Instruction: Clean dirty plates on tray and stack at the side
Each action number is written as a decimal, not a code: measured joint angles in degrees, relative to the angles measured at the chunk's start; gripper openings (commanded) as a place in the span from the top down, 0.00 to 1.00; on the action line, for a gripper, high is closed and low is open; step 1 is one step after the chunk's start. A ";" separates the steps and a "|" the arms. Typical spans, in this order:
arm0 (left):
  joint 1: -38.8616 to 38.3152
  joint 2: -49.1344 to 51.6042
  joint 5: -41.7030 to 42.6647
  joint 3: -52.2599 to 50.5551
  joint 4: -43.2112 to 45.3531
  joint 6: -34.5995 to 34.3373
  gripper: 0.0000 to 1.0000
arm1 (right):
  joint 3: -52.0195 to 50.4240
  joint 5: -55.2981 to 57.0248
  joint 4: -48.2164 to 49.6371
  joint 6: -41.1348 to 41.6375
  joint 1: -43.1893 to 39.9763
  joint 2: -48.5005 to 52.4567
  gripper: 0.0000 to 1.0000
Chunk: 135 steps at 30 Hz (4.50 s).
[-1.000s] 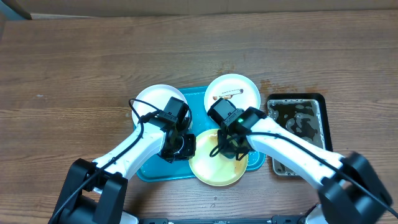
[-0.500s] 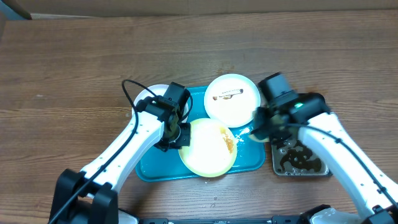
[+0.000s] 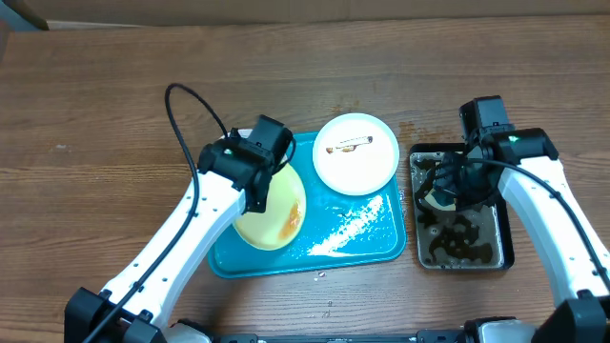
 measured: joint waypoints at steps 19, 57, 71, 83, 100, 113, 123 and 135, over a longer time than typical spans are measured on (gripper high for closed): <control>-12.72 0.00 -22.93 0.02 8.41 8.85 0.96 | -2.64 -0.02 1.95 -0.68 -0.02 0.50 0.96; -0.24 -1.33 -8.37 5.97 6.34 8.52 0.96 | -2.64 -0.02 1.92 -0.68 -0.02 0.50 0.96; 45.88 2.54 20.15 7.10 9.70 7.85 0.96 | -2.64 -0.02 1.18 -0.66 -0.02 0.50 0.96; 60.37 14.29 23.65 7.10 13.94 7.19 0.89 | -2.64 -0.02 0.63 -0.68 -0.02 0.50 0.96; 59.21 15.21 41.79 11.47 7.15 8.94 0.59 | -2.71 -0.20 5.88 -0.68 -2.12 0.50 0.96; 36.37 13.66 46.45 11.58 -0.59 17.92 0.57 | -2.99 -1.49 8.52 -4.61 -5.75 4.35 0.96; 23.28 13.42 46.05 11.58 -4.96 22.49 0.63 | -6.93 -8.72 14.60 -11.74 -5.73 14.91 0.96; 20.68 2.80 41.99 11.58 -11.06 18.05 0.65 | -6.40 -3.50 10.64 -2.89 -8.37 16.48 0.96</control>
